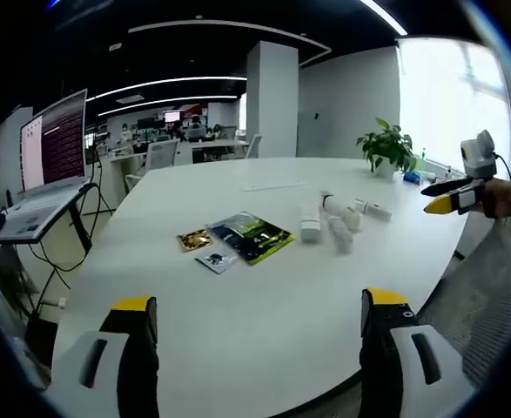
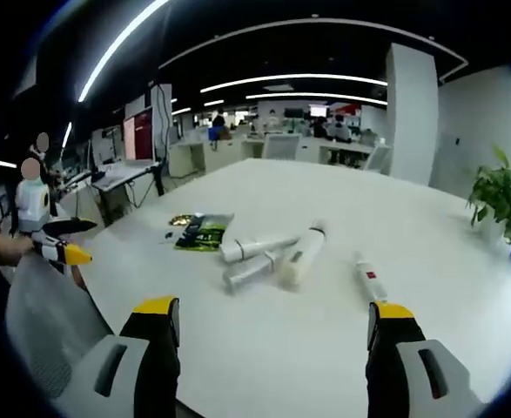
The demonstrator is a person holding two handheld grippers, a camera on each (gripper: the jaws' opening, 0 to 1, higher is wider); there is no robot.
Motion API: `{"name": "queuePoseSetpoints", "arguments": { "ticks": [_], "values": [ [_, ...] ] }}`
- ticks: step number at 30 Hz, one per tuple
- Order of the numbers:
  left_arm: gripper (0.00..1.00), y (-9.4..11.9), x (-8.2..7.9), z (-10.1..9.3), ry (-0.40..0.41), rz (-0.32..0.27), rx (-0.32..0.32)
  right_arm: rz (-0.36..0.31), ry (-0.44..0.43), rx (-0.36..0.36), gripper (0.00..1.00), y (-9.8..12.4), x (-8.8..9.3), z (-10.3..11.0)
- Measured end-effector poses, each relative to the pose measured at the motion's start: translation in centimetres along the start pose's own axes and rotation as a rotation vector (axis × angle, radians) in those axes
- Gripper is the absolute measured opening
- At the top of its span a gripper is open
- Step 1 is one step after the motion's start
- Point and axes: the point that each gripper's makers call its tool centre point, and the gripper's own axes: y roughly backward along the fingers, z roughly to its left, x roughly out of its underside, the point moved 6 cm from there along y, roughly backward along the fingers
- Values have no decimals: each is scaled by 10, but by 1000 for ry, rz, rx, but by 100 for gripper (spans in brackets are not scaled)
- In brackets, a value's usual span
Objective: Arrange the skincare products in the storage area until every visible bottle or jar stands upright without overlapping.
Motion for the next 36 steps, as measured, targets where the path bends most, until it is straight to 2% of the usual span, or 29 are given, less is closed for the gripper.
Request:
{"name": "queuePoseSetpoints", "arguments": {
  "ticks": [5,11,16,24,30,36],
  "values": [
    [92,0,0,0,4,-5,7,12,1,-27,95,-8,-6,10],
    [91,-1,0,0,-1,-4,7,26,10,-50,91,-20,-13,16],
    [90,0,0,-1,-6,1,8,22,5,-83,92,-29,-20,22],
    [88,0,1,0,-11,8,10,35,-4,-82,93,-38,-31,21],
    [87,0,2,1,-10,13,7,57,19,-97,89,-47,-40,24],
    [86,0,2,1,-10,15,1,48,0,-95,89,-55,-50,26]
  ]
}}
